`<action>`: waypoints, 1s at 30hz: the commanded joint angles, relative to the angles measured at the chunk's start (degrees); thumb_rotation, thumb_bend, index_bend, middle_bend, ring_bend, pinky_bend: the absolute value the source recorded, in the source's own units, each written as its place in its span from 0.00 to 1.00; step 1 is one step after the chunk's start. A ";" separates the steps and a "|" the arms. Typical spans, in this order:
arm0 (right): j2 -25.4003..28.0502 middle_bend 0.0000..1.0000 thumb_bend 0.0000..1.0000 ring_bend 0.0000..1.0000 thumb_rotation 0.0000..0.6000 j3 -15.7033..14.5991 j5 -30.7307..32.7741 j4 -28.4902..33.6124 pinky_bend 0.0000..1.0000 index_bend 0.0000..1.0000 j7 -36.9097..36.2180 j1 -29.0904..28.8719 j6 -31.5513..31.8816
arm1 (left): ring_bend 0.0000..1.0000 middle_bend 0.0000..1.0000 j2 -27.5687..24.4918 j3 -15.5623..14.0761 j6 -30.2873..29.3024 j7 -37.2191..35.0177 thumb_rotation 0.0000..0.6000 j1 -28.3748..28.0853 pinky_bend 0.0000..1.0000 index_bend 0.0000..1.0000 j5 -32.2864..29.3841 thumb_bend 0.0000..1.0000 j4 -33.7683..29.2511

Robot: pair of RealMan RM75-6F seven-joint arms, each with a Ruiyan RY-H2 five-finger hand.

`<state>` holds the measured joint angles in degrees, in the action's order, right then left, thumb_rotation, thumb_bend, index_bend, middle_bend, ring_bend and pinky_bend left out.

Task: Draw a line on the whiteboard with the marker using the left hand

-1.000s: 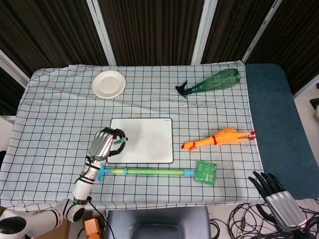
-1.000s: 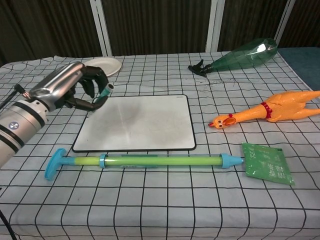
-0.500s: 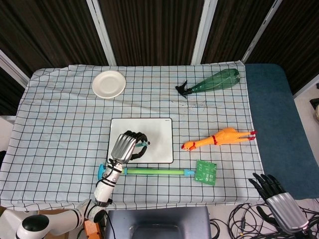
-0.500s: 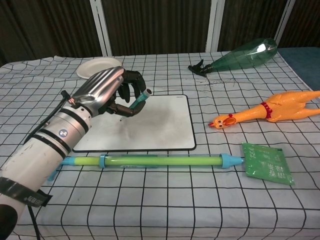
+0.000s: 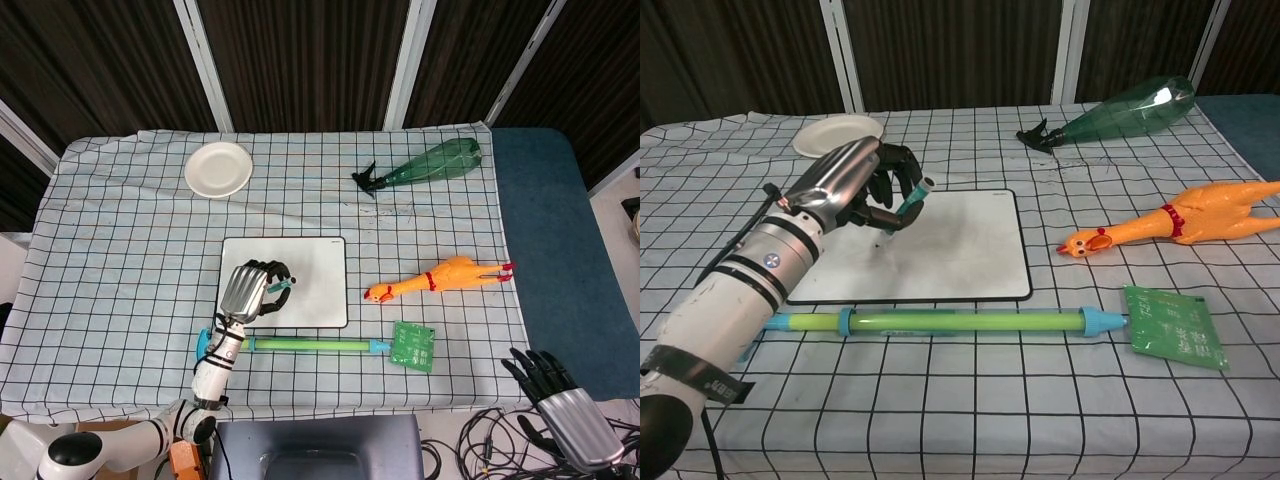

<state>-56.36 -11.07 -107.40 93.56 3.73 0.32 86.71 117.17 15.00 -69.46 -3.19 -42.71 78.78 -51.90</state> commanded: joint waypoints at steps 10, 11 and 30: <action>-1.40 0.00 0.33 0.00 1.00 0.10 0.56 -0.66 0.07 0.00 -0.93 -0.44 -1.24 | 0.56 0.78 1.43 -0.15 0.44 -0.44 1.00 -0.32 0.49 0.77 -0.06 0.57 2.07; -1.38 0.00 0.33 0.00 1.00 0.08 0.58 -0.63 0.07 0.00 -0.95 -0.43 -1.24 | 0.56 0.78 1.50 -0.12 0.45 -0.52 1.00 -0.35 0.49 0.77 -0.07 0.57 2.32; -1.42 0.00 0.33 0.00 1.00 0.11 0.78 -0.43 0.07 0.00 -0.78 -0.36 -1.26 | 0.56 0.78 1.61 -0.30 1.40 -1.00 1.00 -0.02 0.48 0.77 -0.62 0.57 4.24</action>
<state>-57.78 -10.96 -106.63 93.14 2.94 -0.04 85.45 118.77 14.71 -68.07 -4.18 -42.74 78.17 -47.66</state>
